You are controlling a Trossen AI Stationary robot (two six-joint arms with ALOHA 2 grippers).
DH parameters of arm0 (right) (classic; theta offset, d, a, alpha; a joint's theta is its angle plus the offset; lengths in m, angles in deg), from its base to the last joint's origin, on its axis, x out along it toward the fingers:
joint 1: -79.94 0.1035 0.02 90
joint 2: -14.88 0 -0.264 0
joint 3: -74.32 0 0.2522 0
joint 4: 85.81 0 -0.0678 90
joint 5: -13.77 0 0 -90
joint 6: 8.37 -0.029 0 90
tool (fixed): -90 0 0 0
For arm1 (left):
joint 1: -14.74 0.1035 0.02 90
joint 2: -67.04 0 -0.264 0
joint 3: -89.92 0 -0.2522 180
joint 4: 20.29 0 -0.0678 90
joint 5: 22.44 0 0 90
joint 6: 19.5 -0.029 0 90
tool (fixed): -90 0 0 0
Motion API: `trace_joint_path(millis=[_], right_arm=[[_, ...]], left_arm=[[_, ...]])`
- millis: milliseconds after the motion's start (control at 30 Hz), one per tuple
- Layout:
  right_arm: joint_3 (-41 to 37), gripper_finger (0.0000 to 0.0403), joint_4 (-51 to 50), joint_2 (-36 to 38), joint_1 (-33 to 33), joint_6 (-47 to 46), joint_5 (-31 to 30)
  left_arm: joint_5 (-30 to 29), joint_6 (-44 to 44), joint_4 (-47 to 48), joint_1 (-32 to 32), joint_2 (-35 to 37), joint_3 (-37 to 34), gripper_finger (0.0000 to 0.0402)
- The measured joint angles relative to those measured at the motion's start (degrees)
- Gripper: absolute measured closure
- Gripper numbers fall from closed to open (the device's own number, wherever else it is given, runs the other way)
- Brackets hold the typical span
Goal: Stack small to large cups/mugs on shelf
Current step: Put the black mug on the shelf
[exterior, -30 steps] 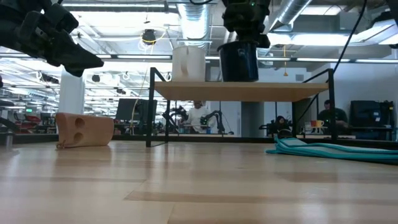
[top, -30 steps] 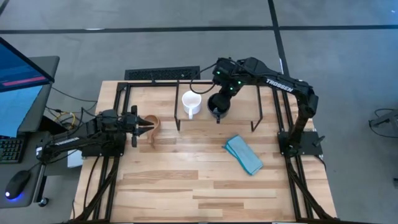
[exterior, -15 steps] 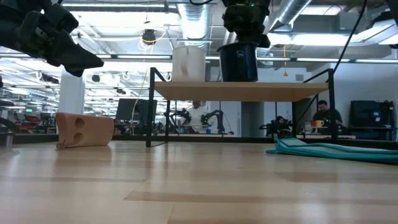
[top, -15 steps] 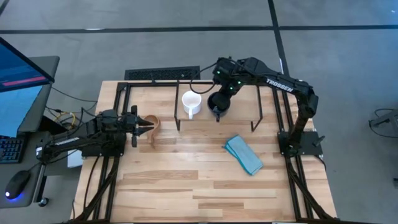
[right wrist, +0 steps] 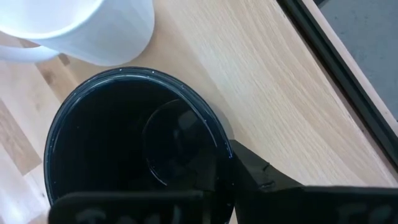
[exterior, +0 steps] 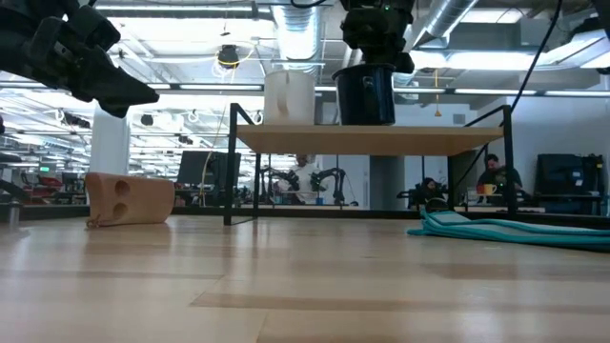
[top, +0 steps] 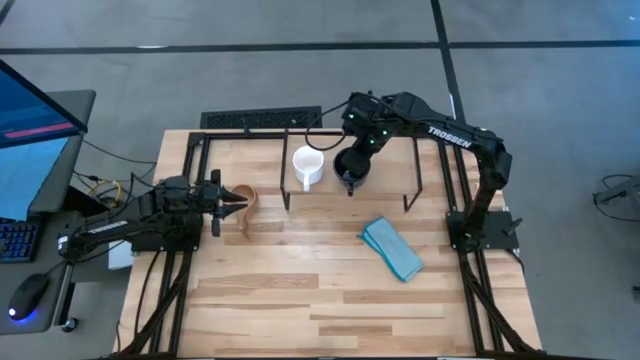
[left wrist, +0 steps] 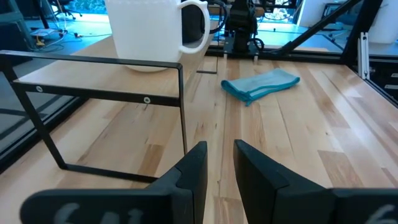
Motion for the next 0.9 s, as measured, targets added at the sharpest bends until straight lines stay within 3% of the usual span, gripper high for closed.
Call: trace_joint_path(millis=[900], right_arm=[[0.1,0.0351,0.7,-1.8,0.5,0.0,0.2]], left_arm=[[0.0,0.1,0.0,0.0,0.0,0.0,0.0333]])
